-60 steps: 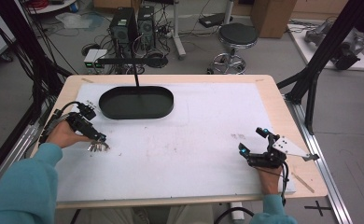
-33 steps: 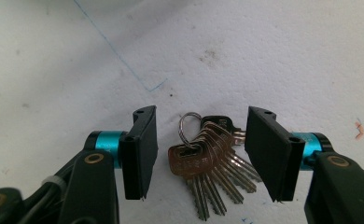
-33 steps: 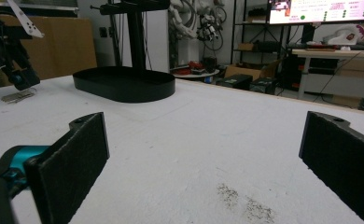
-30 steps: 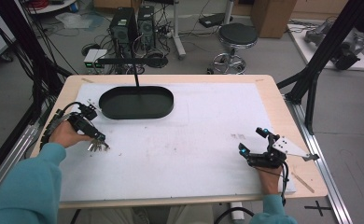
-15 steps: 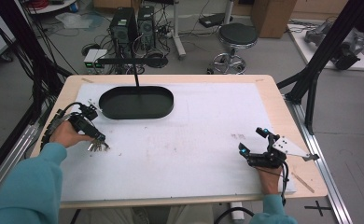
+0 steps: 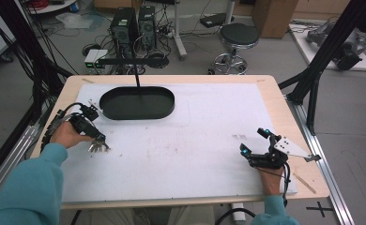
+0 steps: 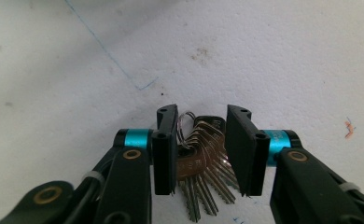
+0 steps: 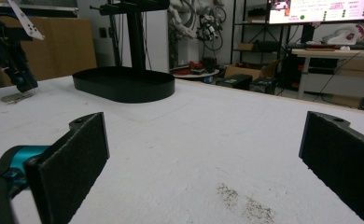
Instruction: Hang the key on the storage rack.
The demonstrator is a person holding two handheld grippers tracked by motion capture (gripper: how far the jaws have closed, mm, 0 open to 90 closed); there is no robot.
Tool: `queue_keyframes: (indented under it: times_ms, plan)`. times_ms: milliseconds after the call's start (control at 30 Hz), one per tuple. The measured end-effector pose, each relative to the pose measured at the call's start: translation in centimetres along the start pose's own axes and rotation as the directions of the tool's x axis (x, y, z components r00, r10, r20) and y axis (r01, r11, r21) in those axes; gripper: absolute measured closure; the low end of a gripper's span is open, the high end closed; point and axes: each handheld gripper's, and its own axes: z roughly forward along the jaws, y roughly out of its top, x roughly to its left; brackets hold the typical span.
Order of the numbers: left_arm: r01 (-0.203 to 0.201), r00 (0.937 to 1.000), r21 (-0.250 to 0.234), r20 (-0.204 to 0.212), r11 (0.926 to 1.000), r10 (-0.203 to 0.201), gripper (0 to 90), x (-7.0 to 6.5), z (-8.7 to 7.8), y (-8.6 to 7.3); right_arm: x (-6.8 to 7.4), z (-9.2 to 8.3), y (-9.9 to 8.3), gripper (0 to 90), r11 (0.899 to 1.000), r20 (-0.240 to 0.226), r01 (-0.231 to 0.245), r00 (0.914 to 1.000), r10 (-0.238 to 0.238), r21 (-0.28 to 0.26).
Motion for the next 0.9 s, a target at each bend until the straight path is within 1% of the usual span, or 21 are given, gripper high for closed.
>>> queue_keyframes:
  times_ms: [67, 133, 267, 333, 467, 567, 733, 900]
  plan:
    - [-0.006, 1.0, -0.001, 0.003, 1.0, 0.006, 67.7, 0.04, -0.08, -0.03, 0.0, -0.01, 0.0, 0.6, 1.0, 0.0, -0.001, 1.0, 0.001, 0.001]
    - [0.0, 1.0, -0.003, 0.0, 1.0, 0.0, 69.8, 0.01, -0.17, -0.06, 0.0, -0.01, 0.0, 0.6, 1.0, 0.0, -0.002, 1.0, 0.002, 0.0]
    - [-0.003, 1.0, -0.004, -0.005, 1.0, 0.003, 73.8, 0.06, -0.27, -0.11, -0.01, -0.01, 0.0, 0.6, 1.0, 0.001, -0.001, 1.0, 0.001, 0.001]
    - [-0.004, 1.0, -0.003, -0.005, 1.0, 0.004, 74.3, 0.06, -0.26, -0.12, 0.0, -0.01, 0.0, 0.6, 1.0, 0.0, -0.001, 1.0, 0.001, 0.001]
    - [-0.003, 1.0, -0.003, -0.008, 1.0, 0.003, 79.2, -0.03, -0.24, -0.11, 0.0, 0.0, 0.0, 0.6, 1.0, 0.0, -0.001, 1.0, 0.001, 0.0]
    - [-0.003, 1.0, -0.001, -0.002, 1.0, 0.003, 80.9, -0.02, -0.24, -0.09, 0.0, 0.0, 0.0, 0.6, 1.0, 0.0, -0.001, 1.0, 0.001, 0.0]
    - [-0.002, 1.0, 0.001, -0.004, 1.0, 0.002, 84.0, -0.04, -0.26, -0.1, -0.01, -0.01, 0.0, 0.6, 1.0, 0.0, -0.001, 1.0, 0.001, 0.001]
    - [-0.011, 0.9999, 0.008, -0.007, 0.9999, 0.011, 86.4, -0.07, -0.27, -0.09, -0.01, -0.01, 0.0, 0.6, 1.0, 0.0, -0.001, 1.0, 0.001, 0.001]
